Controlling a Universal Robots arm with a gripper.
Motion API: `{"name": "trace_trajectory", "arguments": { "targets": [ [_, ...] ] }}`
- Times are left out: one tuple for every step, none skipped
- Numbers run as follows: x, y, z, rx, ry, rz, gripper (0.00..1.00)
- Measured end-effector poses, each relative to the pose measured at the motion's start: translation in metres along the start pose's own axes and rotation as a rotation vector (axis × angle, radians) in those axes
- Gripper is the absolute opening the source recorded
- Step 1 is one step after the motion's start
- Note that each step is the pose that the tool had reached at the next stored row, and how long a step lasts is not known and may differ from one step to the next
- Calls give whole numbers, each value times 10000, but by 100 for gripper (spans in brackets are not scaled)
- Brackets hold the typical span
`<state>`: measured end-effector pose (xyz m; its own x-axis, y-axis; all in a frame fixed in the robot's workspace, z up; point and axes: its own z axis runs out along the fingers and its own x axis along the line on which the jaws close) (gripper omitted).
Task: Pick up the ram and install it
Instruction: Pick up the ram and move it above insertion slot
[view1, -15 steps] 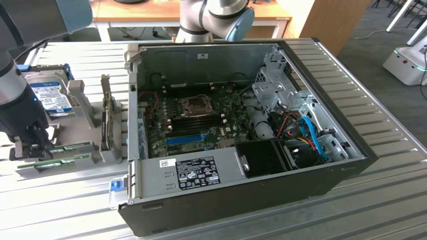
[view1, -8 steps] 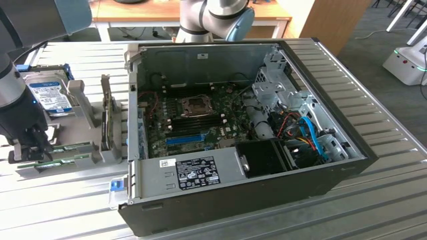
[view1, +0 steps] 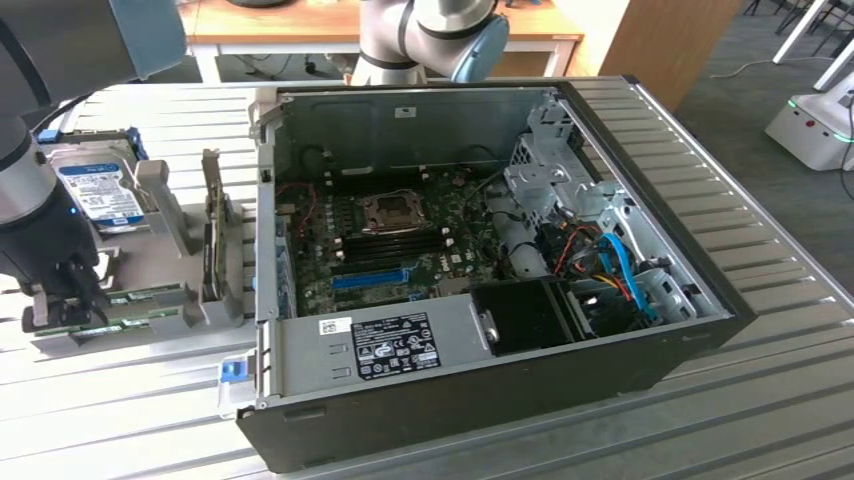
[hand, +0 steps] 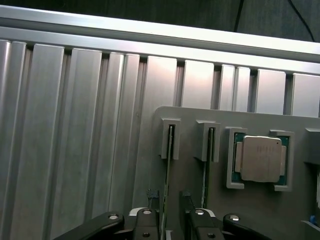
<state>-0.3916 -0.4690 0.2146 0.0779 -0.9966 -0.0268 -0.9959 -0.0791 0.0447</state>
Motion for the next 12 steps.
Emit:
{"name": "trace_trajectory", "arguments": {
  "targets": [
    [1, -1, 11, 0, 0, 0, 30],
    [1, -1, 23, 0, 0, 0, 30],
    [2, -2, 35, 0, 0, 0, 30],
    [2, -2, 48, 0, 0, 0, 30],
    [3, -3, 78, 0, 0, 0, 30],
    [4, -4, 90, 0, 0, 0, 30],
    [4, -5, 100, 1, -1, 0, 30],
    [4, -5, 108, 1, -1, 0, 30],
    [5, -5, 113, -1, 1, 0, 30],
    [5, -5, 116, -2, 1, 0, 30],
    [5, -6, 122, 0, 2, 0, 30],
    [5, -6, 128, 0, 3, 0, 30]
  ]
}}
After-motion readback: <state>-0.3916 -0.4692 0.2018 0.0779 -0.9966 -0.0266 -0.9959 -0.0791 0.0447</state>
